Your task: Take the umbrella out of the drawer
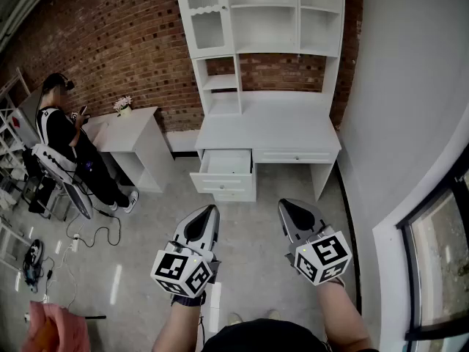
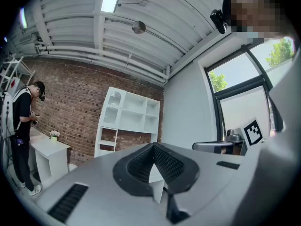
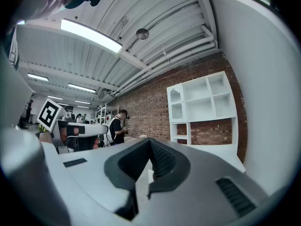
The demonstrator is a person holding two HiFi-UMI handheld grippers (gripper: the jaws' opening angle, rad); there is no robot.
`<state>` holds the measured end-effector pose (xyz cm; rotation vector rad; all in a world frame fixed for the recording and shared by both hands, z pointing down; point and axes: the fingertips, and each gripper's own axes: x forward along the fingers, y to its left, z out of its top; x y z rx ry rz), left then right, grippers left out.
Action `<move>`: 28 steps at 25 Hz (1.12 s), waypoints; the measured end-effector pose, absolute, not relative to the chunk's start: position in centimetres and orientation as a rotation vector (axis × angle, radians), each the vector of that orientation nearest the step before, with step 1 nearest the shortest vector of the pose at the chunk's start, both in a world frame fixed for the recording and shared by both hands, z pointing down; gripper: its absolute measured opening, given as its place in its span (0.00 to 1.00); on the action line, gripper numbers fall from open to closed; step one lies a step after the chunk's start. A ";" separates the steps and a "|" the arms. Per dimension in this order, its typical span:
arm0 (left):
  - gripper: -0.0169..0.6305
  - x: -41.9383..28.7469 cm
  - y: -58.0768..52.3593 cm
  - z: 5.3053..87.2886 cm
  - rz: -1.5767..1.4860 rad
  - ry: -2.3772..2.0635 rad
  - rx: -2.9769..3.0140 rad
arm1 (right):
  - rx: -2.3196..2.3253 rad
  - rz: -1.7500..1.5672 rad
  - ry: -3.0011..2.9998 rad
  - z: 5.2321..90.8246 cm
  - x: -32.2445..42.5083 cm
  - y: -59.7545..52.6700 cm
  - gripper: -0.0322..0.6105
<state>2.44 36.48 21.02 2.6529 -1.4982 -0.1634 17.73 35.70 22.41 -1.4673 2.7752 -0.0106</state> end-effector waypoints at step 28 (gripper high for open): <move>0.04 9.4 35.6 22.7 -0.096 -1.530 2.603 | -1.308 -0.113 2.769 23.6 24.2 34.7 0.06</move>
